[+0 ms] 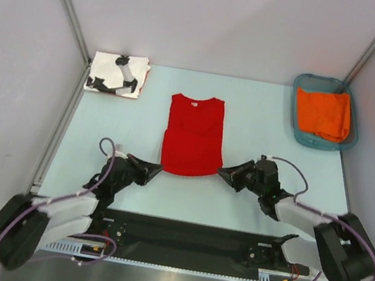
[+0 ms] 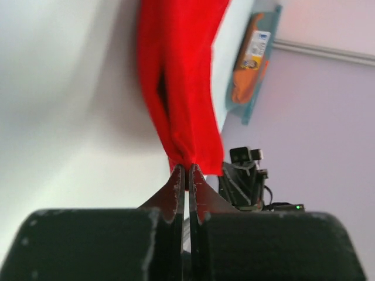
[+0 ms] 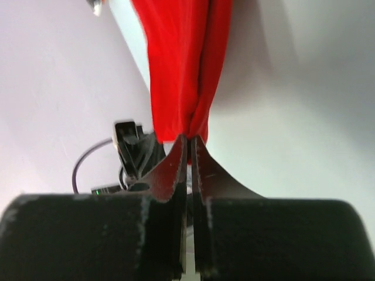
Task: Fold and stack the t-shirts
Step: Fold the tshirt, then neatly place the folded tshirt to the corner
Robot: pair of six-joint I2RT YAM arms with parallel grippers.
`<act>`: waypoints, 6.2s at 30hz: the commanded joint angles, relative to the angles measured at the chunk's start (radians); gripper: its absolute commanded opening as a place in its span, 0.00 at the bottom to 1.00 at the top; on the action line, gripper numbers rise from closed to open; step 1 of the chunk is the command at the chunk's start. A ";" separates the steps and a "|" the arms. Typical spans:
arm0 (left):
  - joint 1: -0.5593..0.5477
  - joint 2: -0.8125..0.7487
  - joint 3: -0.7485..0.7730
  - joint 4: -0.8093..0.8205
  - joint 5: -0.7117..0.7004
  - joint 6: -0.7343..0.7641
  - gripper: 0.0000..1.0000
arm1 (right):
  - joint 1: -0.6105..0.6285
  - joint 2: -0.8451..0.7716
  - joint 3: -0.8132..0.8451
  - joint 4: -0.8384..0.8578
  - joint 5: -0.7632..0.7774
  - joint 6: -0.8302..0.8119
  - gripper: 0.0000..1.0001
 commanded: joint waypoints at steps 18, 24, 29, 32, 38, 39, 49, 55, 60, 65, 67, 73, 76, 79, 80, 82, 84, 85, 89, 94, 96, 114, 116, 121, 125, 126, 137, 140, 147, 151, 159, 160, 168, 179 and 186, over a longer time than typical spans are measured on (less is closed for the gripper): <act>-0.170 -0.734 0.189 -0.870 -0.155 0.053 0.01 | 0.252 -0.731 -0.022 -0.600 0.171 0.079 0.00; -0.143 -0.360 0.411 -0.717 -0.173 0.223 0.00 | -0.110 -0.422 0.181 -0.528 -0.121 -0.179 0.00; 0.038 -0.089 0.473 -0.491 -0.023 0.239 0.00 | -0.243 -0.097 0.424 -0.421 -0.345 -0.288 0.00; 0.134 0.048 0.576 -0.442 0.052 0.289 0.00 | -0.264 0.103 0.556 -0.414 -0.412 -0.332 0.00; 0.238 0.375 0.764 -0.353 0.158 0.322 0.00 | -0.292 0.396 0.817 -0.402 -0.463 -0.345 0.00; 0.246 0.407 0.813 -0.346 0.176 0.325 0.00 | -0.295 0.422 0.866 -0.394 -0.475 -0.342 0.00; 0.290 0.738 1.050 -0.332 0.235 0.334 0.00 | -0.332 0.729 1.090 -0.351 -0.548 -0.302 0.00; 0.304 0.820 1.116 -0.330 0.228 0.329 0.00 | -0.344 0.841 1.175 -0.350 -0.572 -0.296 0.00; 0.313 0.895 1.159 -0.330 0.236 0.339 0.01 | -0.345 0.918 1.262 -0.359 -0.583 -0.283 0.00; 0.329 0.963 1.212 -0.338 0.248 0.351 0.16 | -0.345 0.988 1.316 -0.373 -0.592 -0.270 0.11; 0.335 1.010 1.264 -0.350 0.255 0.433 0.20 | -0.350 1.036 1.362 -0.374 -0.597 -0.274 0.28; 0.336 1.078 1.593 -0.657 0.249 0.774 0.32 | -0.388 1.111 1.575 -0.634 -0.609 -0.569 0.47; 0.326 0.968 1.500 -0.639 0.280 0.797 0.36 | -0.387 1.027 1.600 -0.781 -0.523 -0.795 0.51; 0.289 0.883 1.340 -0.455 0.380 0.693 0.37 | -0.335 0.947 1.466 -0.630 -0.546 -0.756 0.48; 0.257 0.869 1.250 -0.313 0.452 0.649 0.35 | -0.307 0.929 1.394 -0.573 -0.554 -0.713 0.46; 0.223 0.862 1.184 -0.241 0.488 0.572 0.33 | -0.281 0.932 1.341 -0.424 -0.557 -0.616 0.37; 0.175 0.839 1.076 -0.157 0.489 0.555 0.33 | -0.255 0.964 1.307 -0.369 -0.551 -0.566 0.33; 0.163 0.837 1.042 -0.123 0.489 0.549 0.33 | -0.247 0.981 1.296 -0.257 -0.561 -0.485 0.26; 0.152 0.871 0.949 -0.017 0.540 0.544 0.28 | -0.233 1.115 1.357 -0.097 -0.613 -0.330 0.12; 0.218 0.908 0.899 -0.036 0.563 0.618 0.27 | -0.241 1.221 1.434 -0.055 -0.592 -0.269 0.12; 0.249 0.923 0.892 -0.071 0.574 0.664 0.26 | -0.252 1.264 1.437 -0.040 -0.581 -0.251 0.12; 0.283 0.685 0.999 -0.474 0.553 0.920 0.32 | -0.355 1.120 1.546 -0.400 -0.627 -0.461 0.18; 0.266 0.677 0.967 -0.426 0.578 0.877 0.32 | -0.330 1.073 1.478 -0.368 -0.637 -0.440 0.19; 0.229 0.749 0.831 -0.190 0.652 0.716 0.29 | -0.266 1.060 1.310 -0.137 -0.630 -0.320 0.19; 0.250 0.828 0.789 -0.180 0.667 0.751 0.30 | -0.241 1.109 1.264 -0.014 -0.617 -0.256 0.19; 0.255 0.857 0.789 -0.189 0.670 0.786 0.29 | -0.241 1.137 1.264 0.000 -0.615 -0.254 0.19; 0.369 0.630 0.616 -0.286 0.732 0.848 0.29 | -0.338 1.039 1.293 -0.345 -0.618 -0.591 0.22; 0.369 0.427 0.541 -0.316 0.759 0.807 0.31 | -0.344 0.923 1.364 -0.716 -0.548 -0.862 0.30; 0.414 0.121 0.501 -0.546 0.683 0.819 0.41 | -0.229 0.634 1.312 -1.139 -0.267 -1.255 0.48; 0.465 0.021 0.487 -0.620 0.615 0.750 0.56 | -0.025 0.455 1.137 -1.056 0.059 -1.433 0.54; 0.557 -0.051 0.563 -0.786 0.454 0.647 0.57 | 0.415 0.315 0.773 -0.669 0.566 -2.035 0.75; 0.572 -0.038 0.568 -0.799 0.452 0.638 0.57 | 0.459 0.336 0.760 -0.652 0.590 -2.072 0.75; 0.641 -0.004 0.617 -0.881 0.431 0.589 0.59 | 0.576 0.546 0.767 -0.422 0.670 -2.389 0.73; 0.717 0.139 0.704 -0.934 0.514 0.722 0.63 | 0.592 0.786 0.965 -0.431 0.655 -2.457 0.66; 0.752 0.246 0.722 -0.845 0.647 0.777 0.70 | 0.572 0.835 1.008 -0.445 0.606 -2.462 0.49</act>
